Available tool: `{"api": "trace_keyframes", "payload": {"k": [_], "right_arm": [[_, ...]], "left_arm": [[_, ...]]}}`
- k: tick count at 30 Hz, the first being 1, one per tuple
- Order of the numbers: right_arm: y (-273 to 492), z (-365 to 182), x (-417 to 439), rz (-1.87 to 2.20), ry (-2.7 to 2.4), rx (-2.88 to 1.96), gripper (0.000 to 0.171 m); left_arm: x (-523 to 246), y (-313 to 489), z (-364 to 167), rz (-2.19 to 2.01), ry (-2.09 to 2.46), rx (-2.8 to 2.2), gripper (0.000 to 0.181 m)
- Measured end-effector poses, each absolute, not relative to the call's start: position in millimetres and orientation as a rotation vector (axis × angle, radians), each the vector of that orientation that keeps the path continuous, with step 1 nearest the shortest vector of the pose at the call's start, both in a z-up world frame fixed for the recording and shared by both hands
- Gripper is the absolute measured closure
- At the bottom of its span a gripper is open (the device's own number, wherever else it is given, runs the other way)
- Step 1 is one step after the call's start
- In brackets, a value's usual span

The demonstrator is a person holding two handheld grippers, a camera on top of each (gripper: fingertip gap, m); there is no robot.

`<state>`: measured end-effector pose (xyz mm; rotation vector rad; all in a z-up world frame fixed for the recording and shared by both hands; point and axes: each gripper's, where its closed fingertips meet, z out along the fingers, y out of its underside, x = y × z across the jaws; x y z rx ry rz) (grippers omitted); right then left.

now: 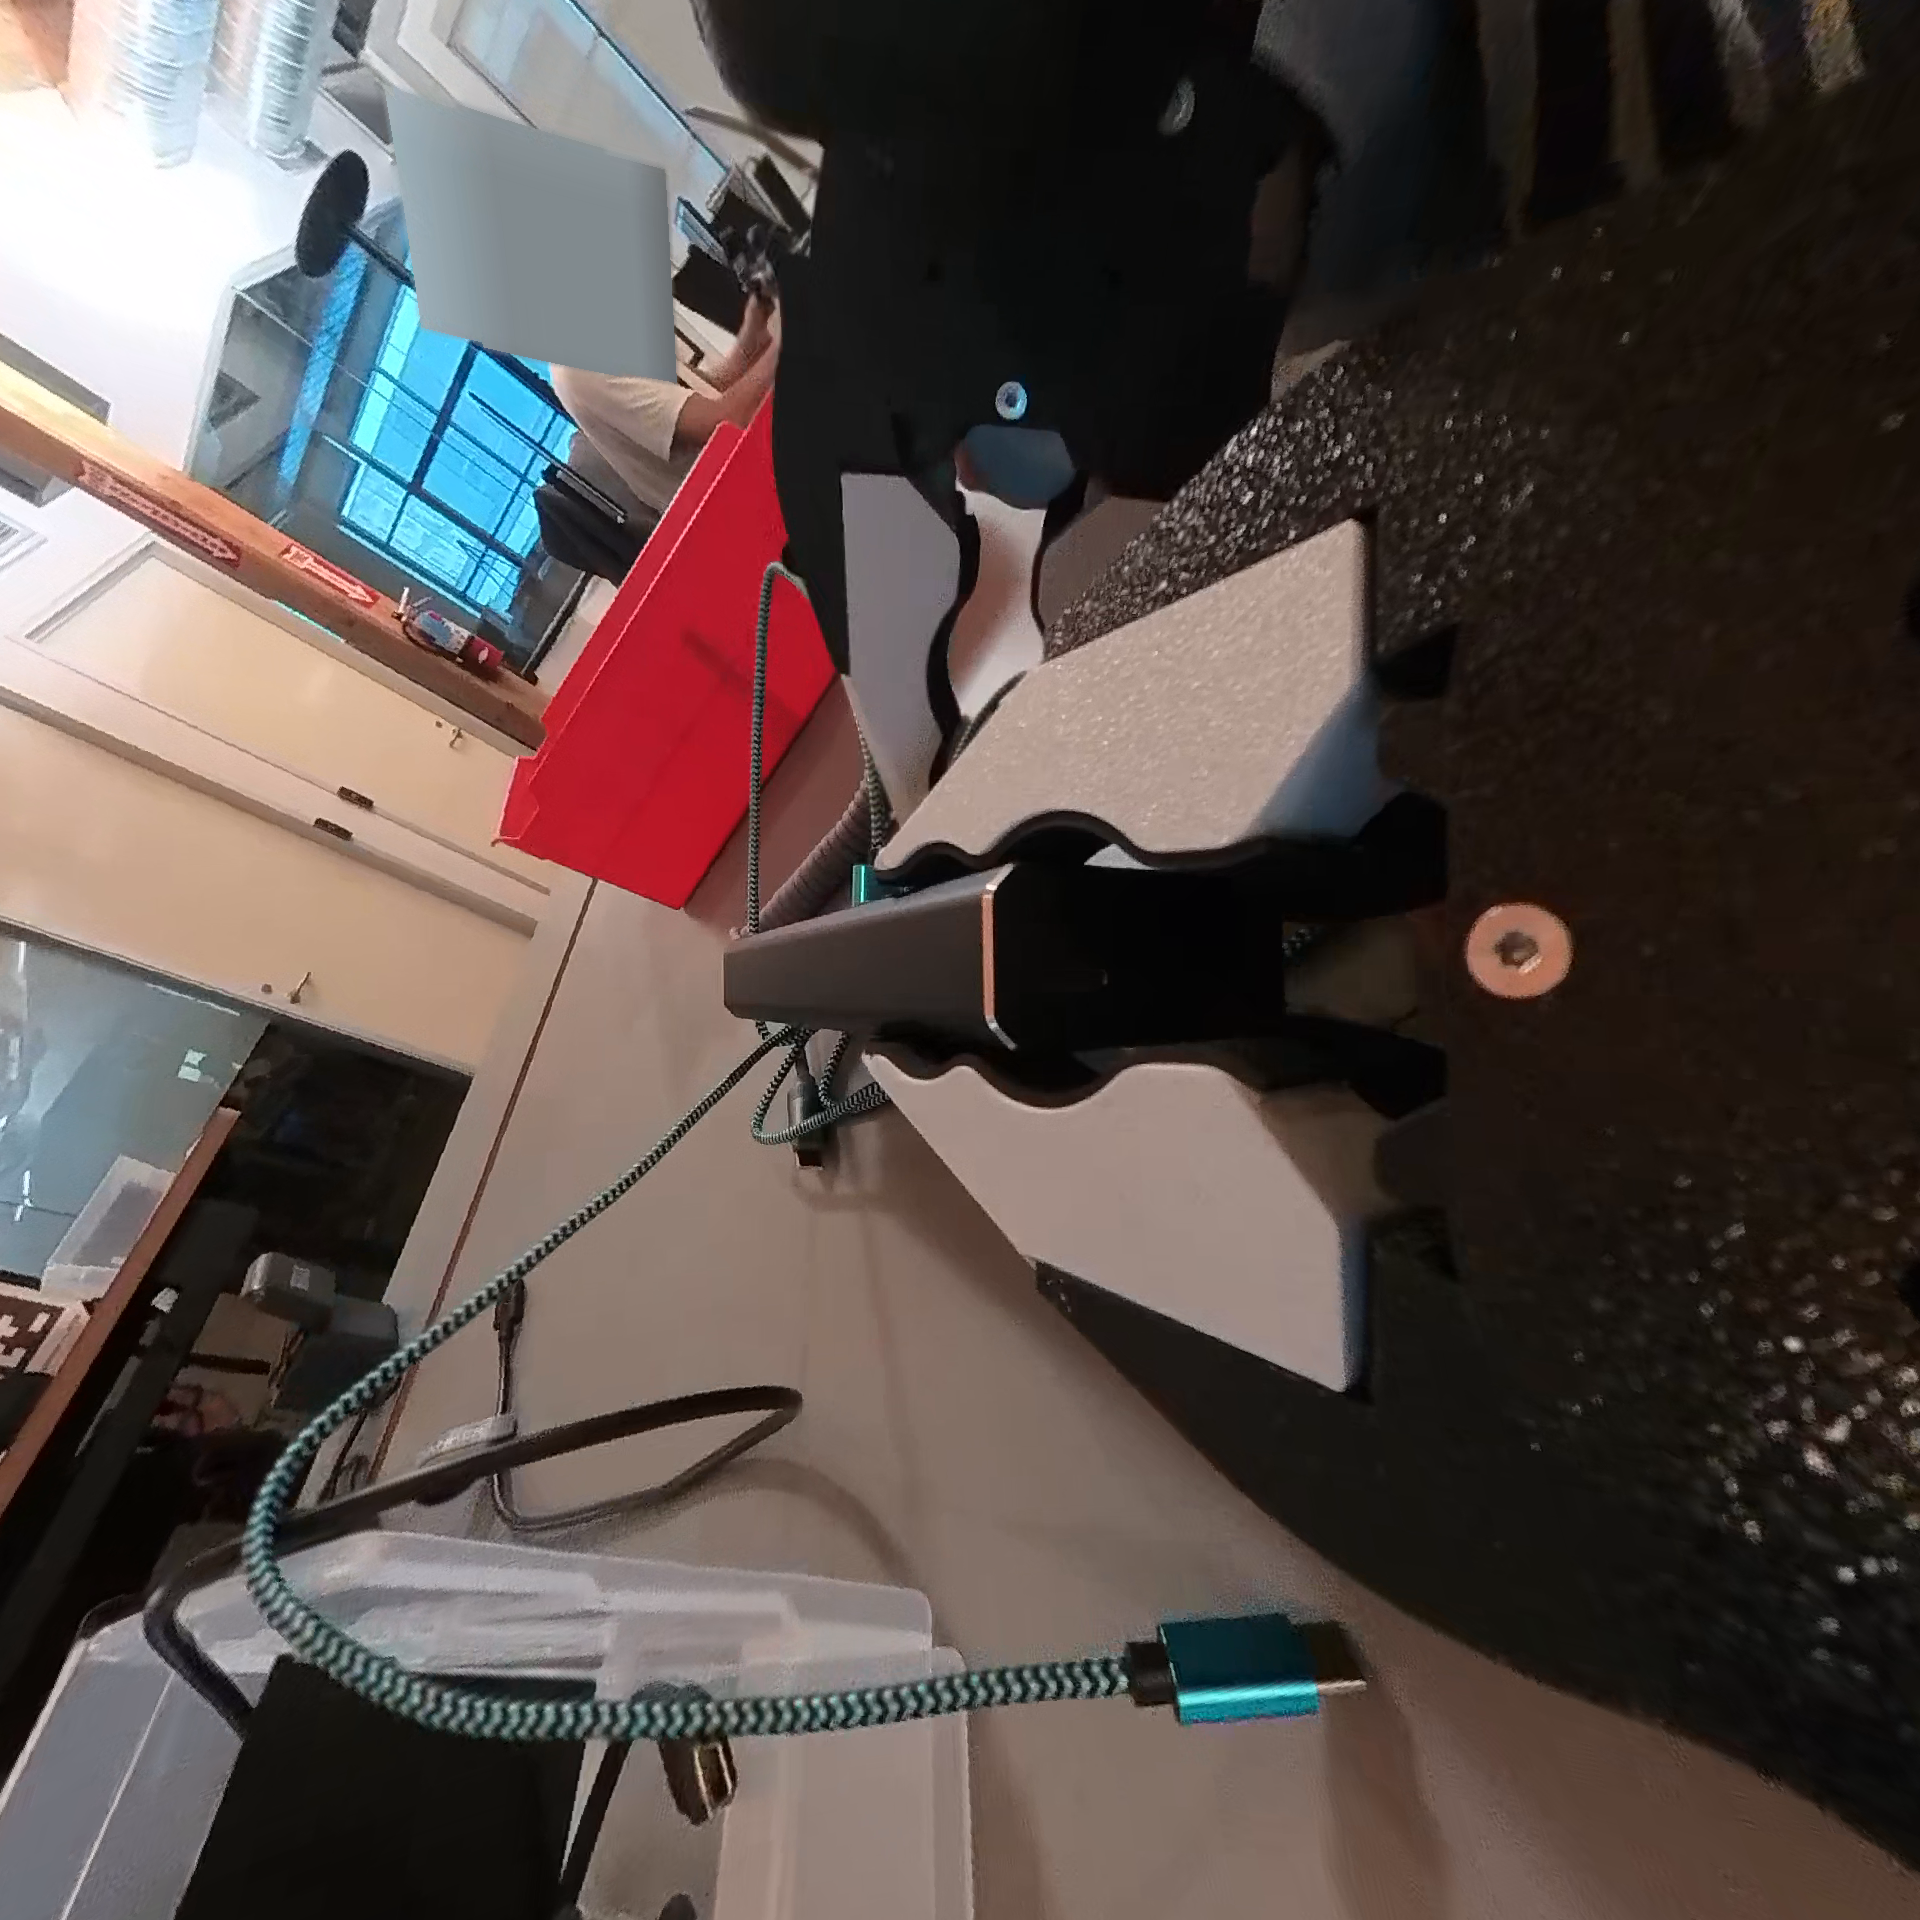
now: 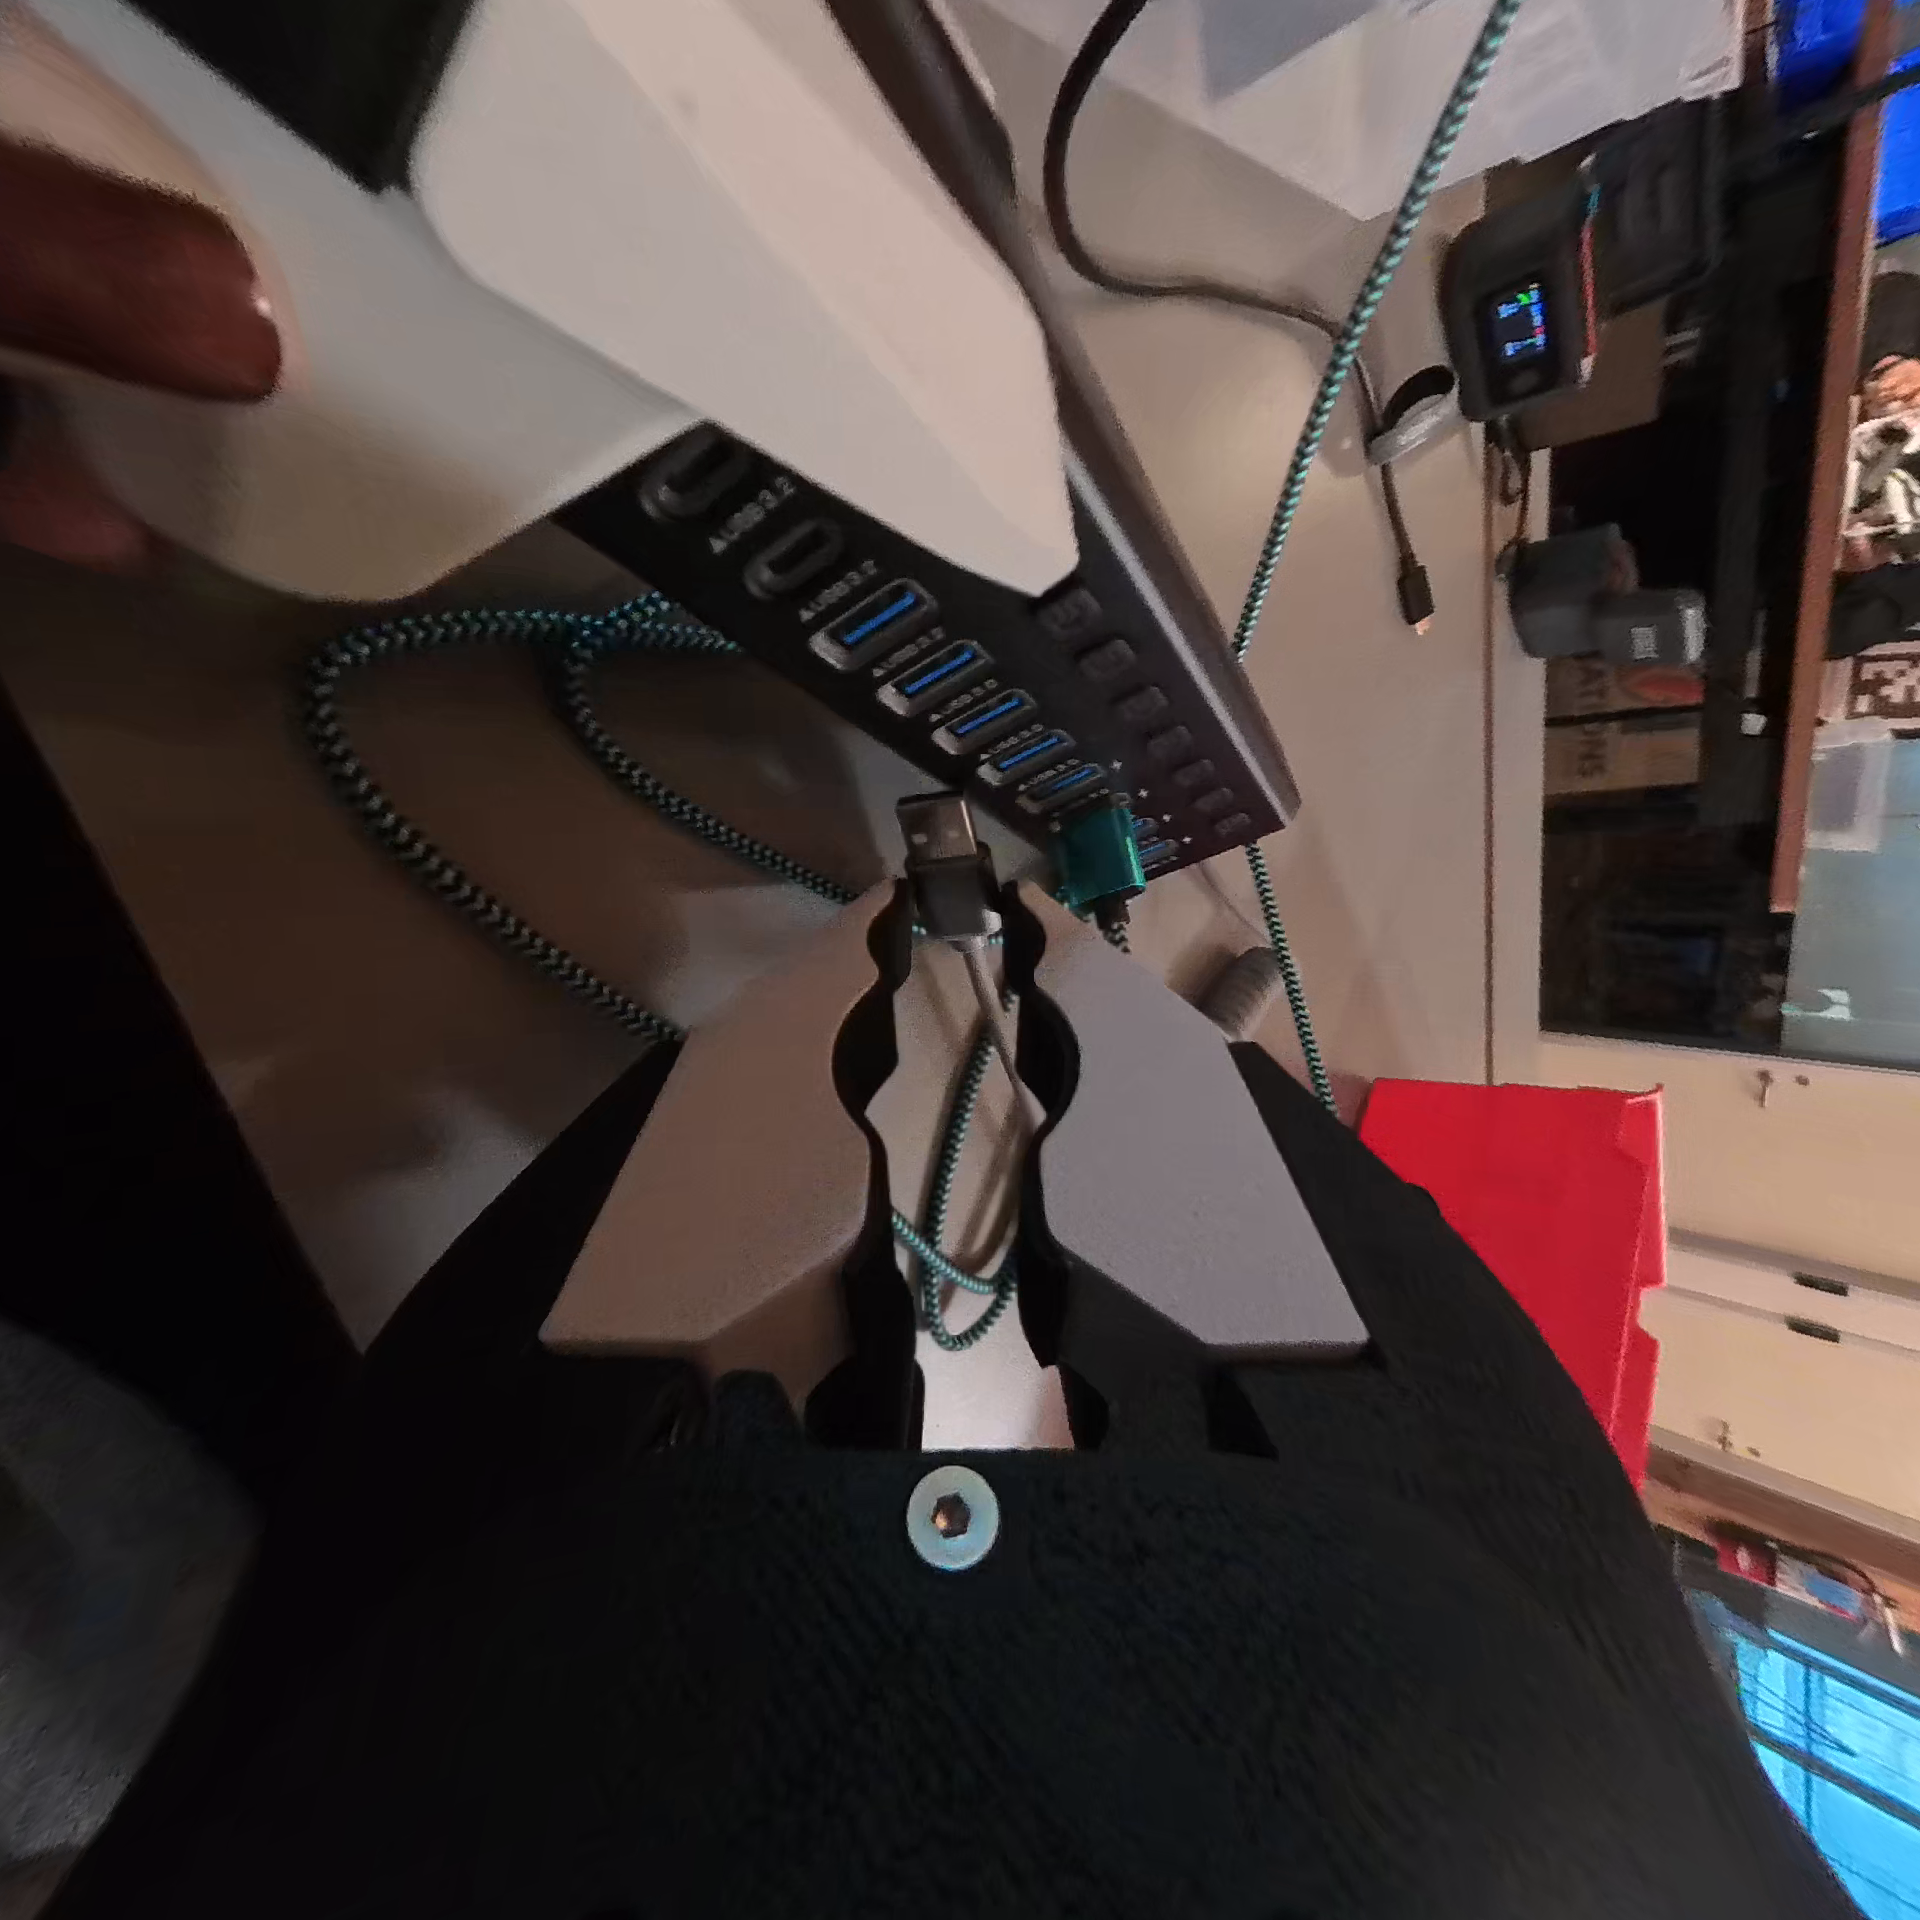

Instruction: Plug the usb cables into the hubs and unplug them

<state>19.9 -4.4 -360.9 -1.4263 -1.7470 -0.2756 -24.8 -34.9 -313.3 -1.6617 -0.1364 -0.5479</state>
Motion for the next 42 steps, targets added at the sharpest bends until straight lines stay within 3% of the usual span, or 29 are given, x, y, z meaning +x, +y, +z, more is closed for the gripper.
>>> {"api": "trace_keyframes", "payload": {"k": [9, 17, 22, 29, 42], "right_arm": [[-9.8, -363.9, 23.7, -0.047, -1.831, -1.419, 0.156], [-27.1, -367.0, 26.4, 0.682, -1.844, -1.727, 0.153], [-41.7, -359.2, 32.7, 1.064, -1.810, -1.856, 0.141], [-23.9, -347.7, 47.2, 0.994, -1.928, -1.644, 0.141], [-12.3, -374.8, 53.9, 0.737, -2.206, -1.606, 0.167]], "left_arm": [[-27.9, -34.7, -314.8, -0.586, -0.155, -1.658, 0.155], [-29.8, -34.6, -316.4, -0.619, -0.176, -1.650, 0.155], [-28.8, -34.6, -316.3, -0.612, -0.164, -1.650, 0.155], [-29.9, -34.0, -317.2, -0.628, -0.175, -1.650, 0.155], [-31.2, -32.7, -319.2, -0.639, -0.183, -1.671, 0.155]]}}
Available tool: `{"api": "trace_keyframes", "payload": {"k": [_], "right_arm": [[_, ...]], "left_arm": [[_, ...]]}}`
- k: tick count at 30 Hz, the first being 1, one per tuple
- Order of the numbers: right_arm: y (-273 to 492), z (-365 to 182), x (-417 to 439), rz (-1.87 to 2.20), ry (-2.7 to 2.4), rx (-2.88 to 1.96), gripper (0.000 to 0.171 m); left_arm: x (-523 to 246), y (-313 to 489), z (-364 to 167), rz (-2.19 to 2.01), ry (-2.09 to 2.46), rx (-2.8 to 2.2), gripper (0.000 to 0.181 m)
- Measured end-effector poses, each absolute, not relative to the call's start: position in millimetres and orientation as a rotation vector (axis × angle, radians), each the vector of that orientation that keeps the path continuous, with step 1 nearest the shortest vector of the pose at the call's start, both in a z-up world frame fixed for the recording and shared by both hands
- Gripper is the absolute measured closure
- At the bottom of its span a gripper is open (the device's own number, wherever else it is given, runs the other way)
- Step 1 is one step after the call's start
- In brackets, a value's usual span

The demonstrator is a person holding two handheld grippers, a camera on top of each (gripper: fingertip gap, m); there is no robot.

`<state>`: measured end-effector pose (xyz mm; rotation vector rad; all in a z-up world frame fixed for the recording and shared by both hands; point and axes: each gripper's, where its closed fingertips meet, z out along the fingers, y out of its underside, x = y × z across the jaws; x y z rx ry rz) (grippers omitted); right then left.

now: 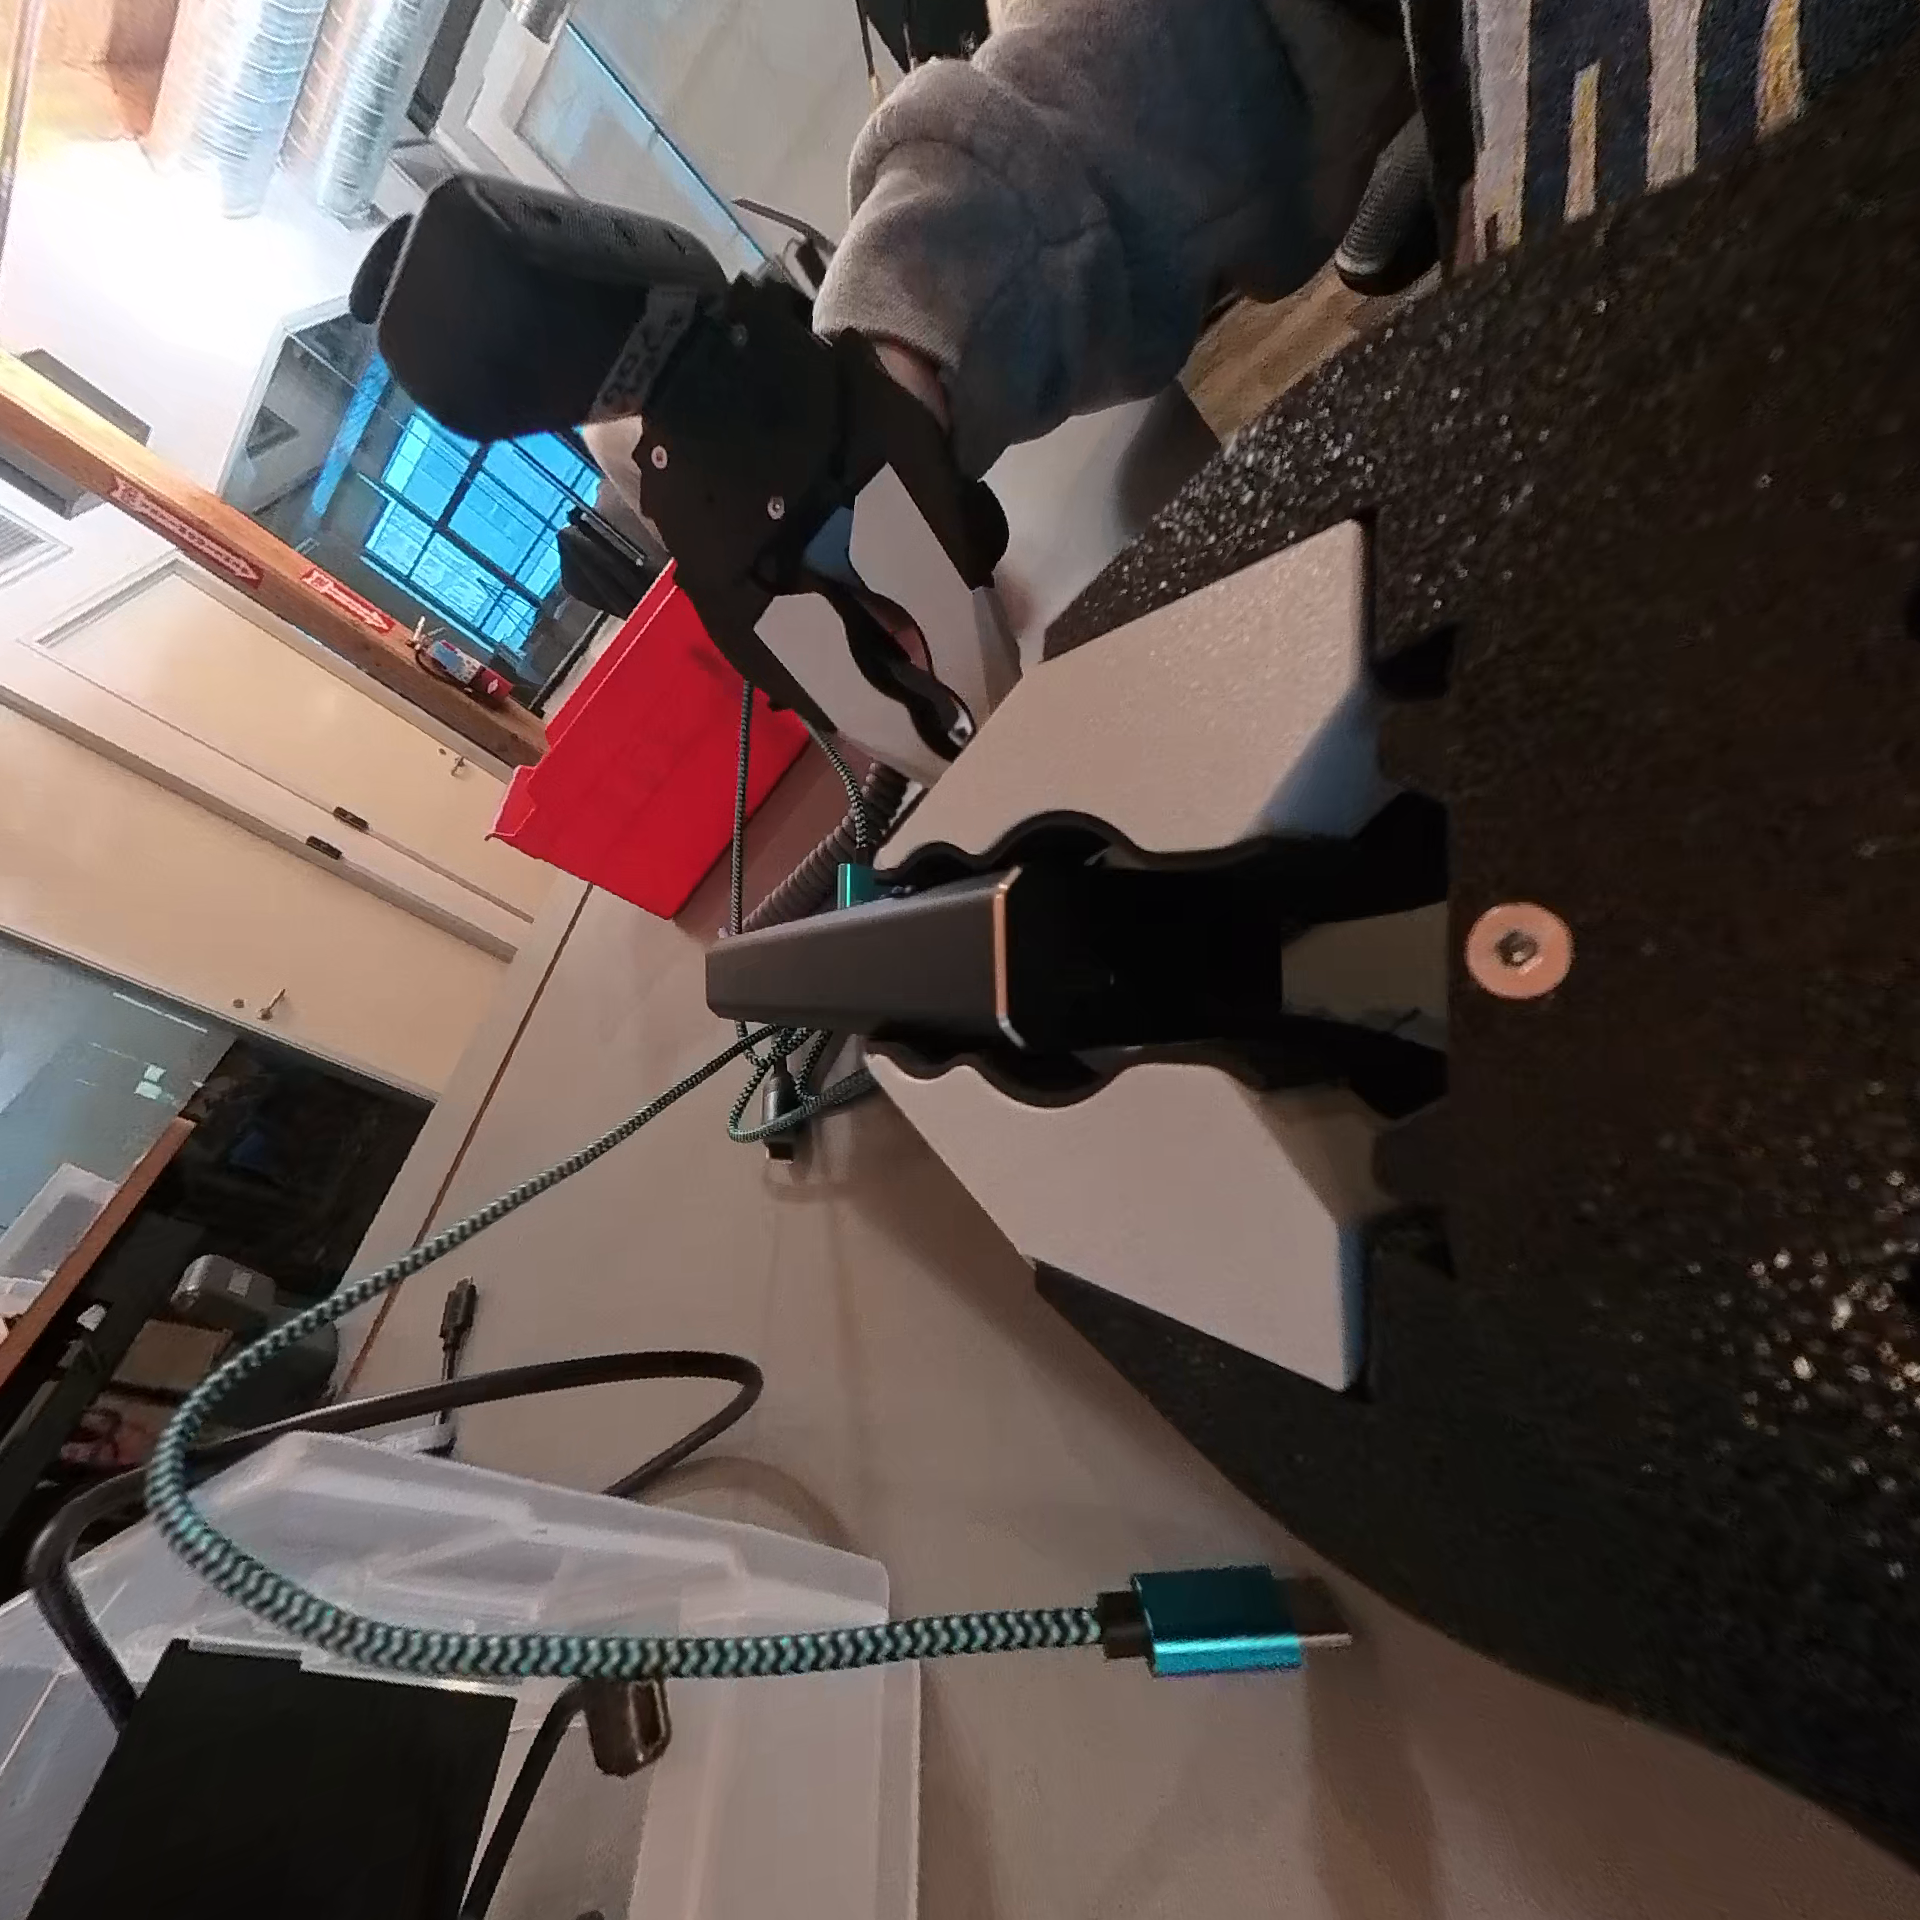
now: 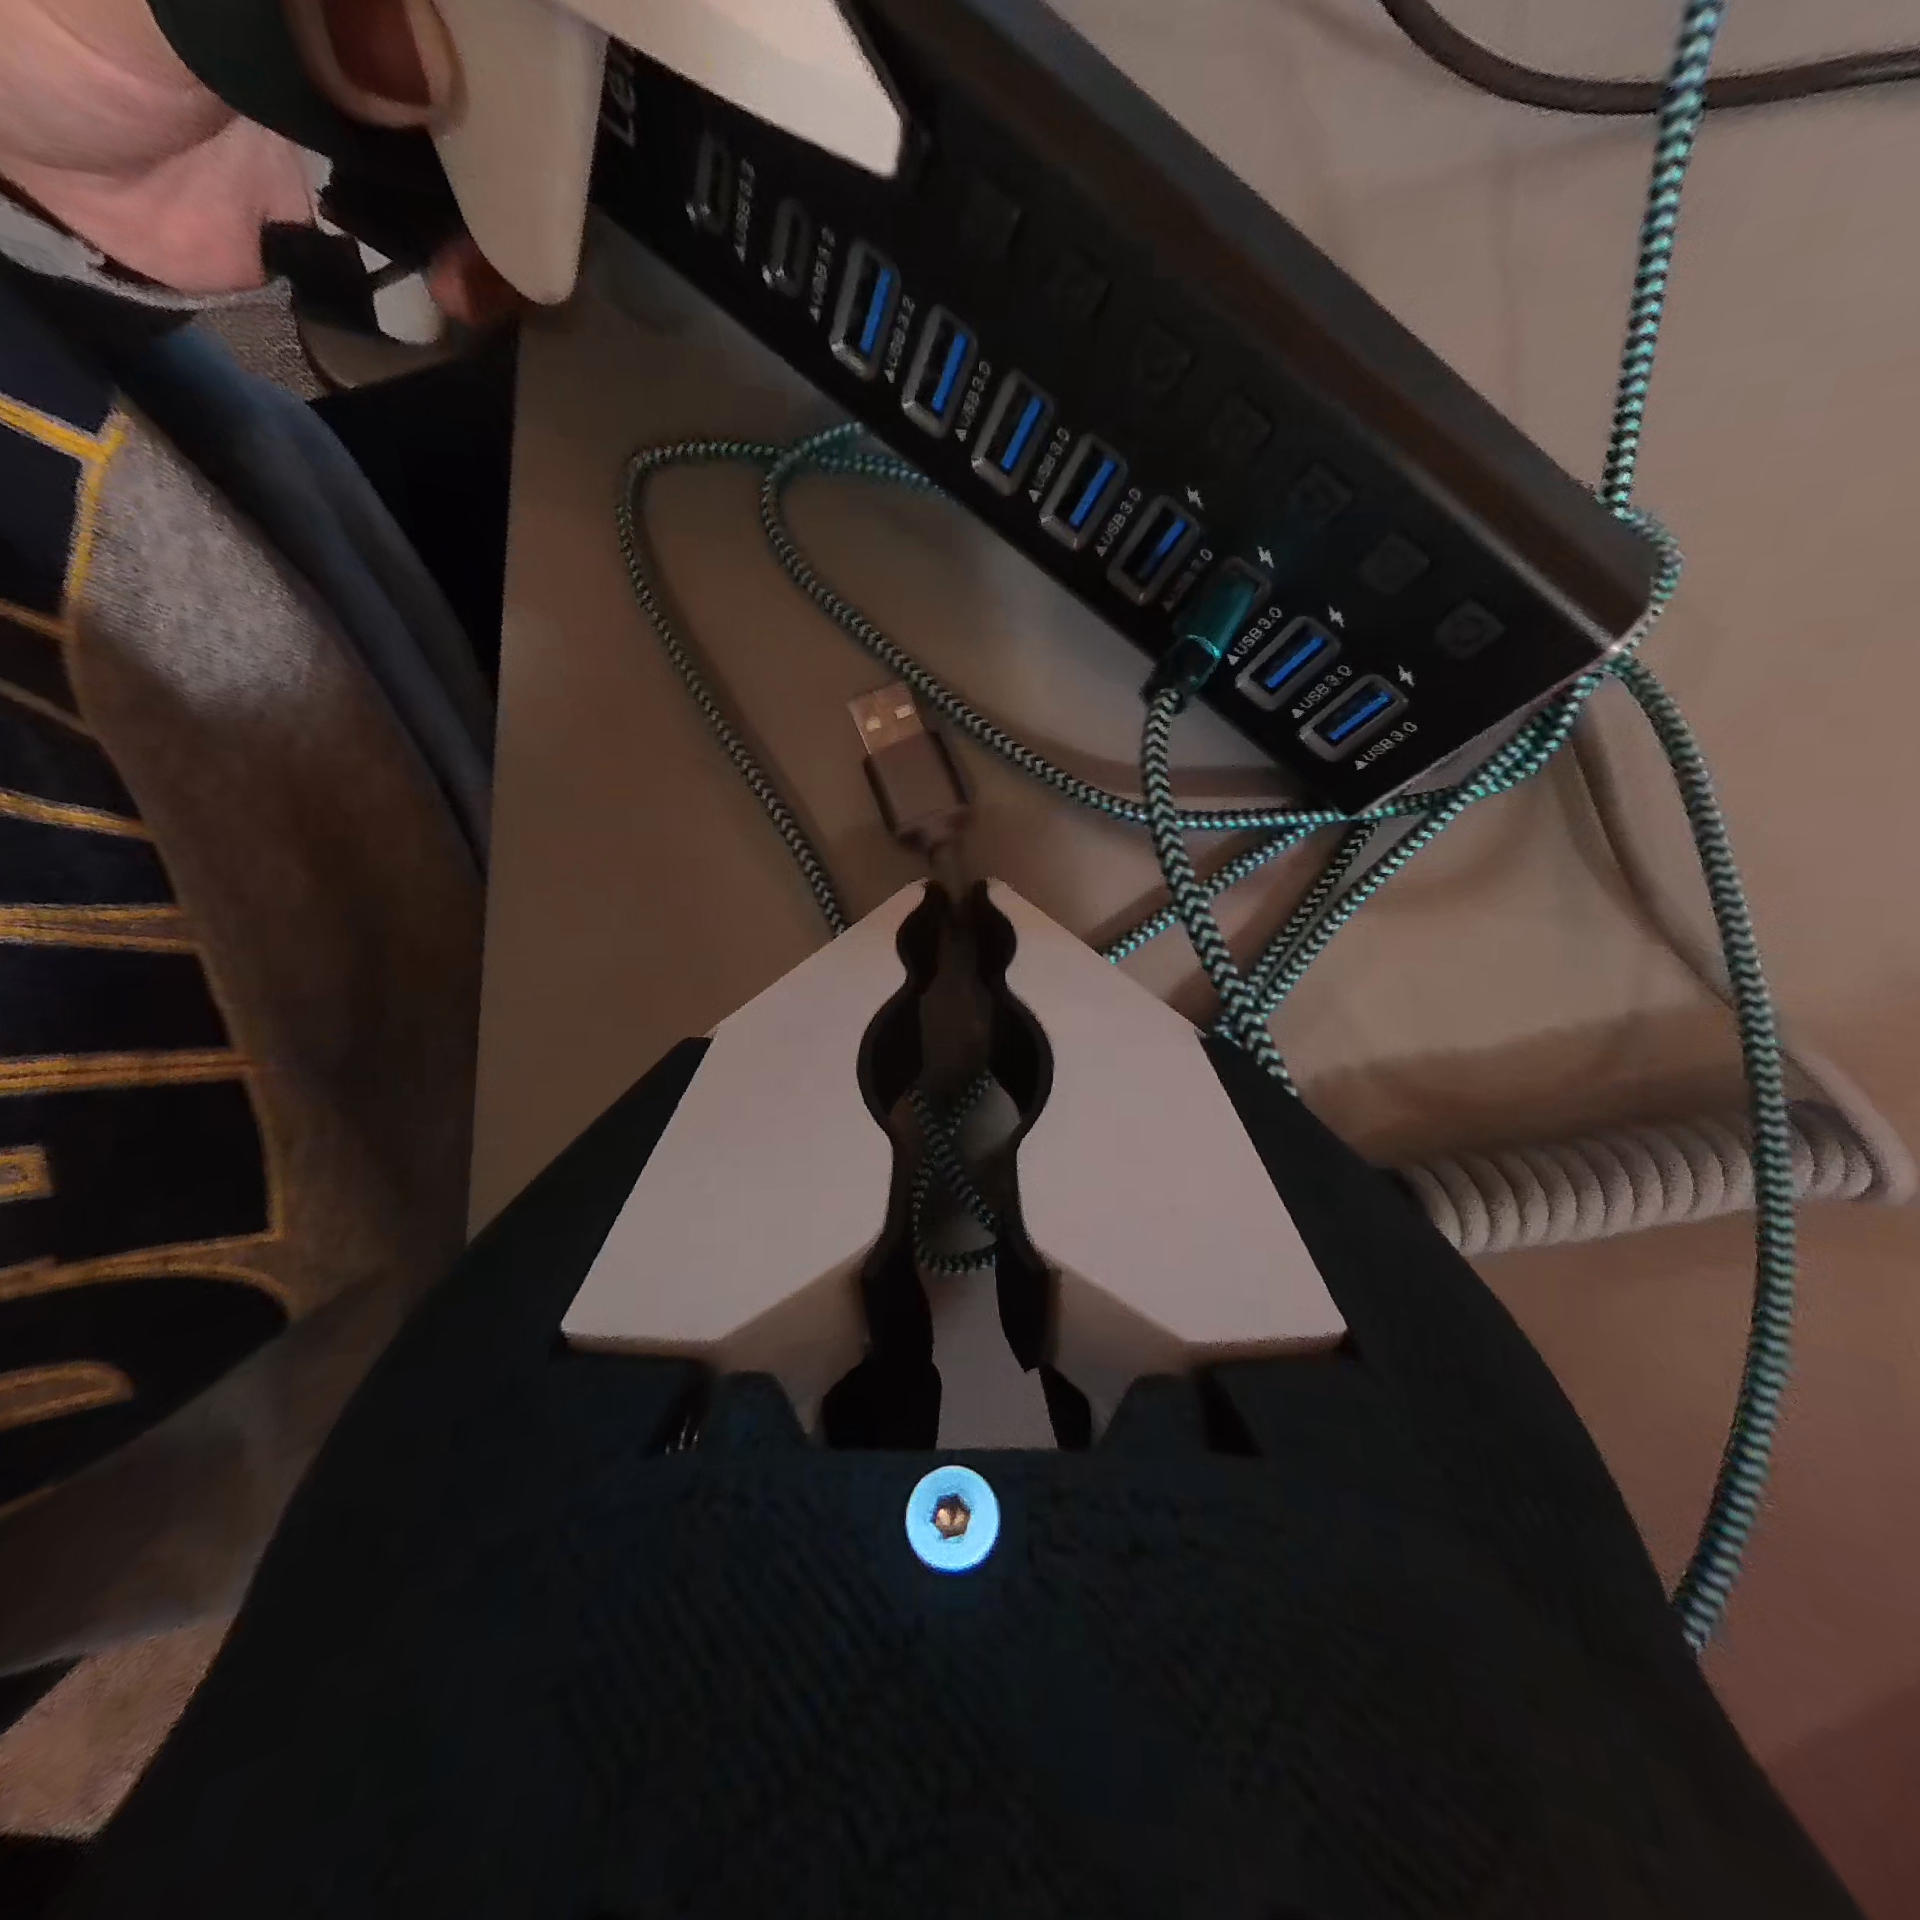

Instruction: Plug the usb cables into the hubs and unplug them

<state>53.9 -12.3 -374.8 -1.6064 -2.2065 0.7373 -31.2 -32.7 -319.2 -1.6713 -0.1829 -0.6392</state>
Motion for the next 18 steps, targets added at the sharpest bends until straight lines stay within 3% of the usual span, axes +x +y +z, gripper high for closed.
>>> {"api": "trace_keyframes", "payload": {"k": [7, 18], "right_arm": [[-20.7, -354.6, 44.3, 0.566, -2.075, -1.408, 0.169], [14.2, -328.1, 38.1, -0.466, -1.812, -1.000, 0.170]], "left_arm": [[-34.8, -30.7, -321.7, -0.709, -0.268, -1.677, 0.155], [-34.1, -23.6, -322.1, -0.774, -0.409, -1.673, 0.155]]}}
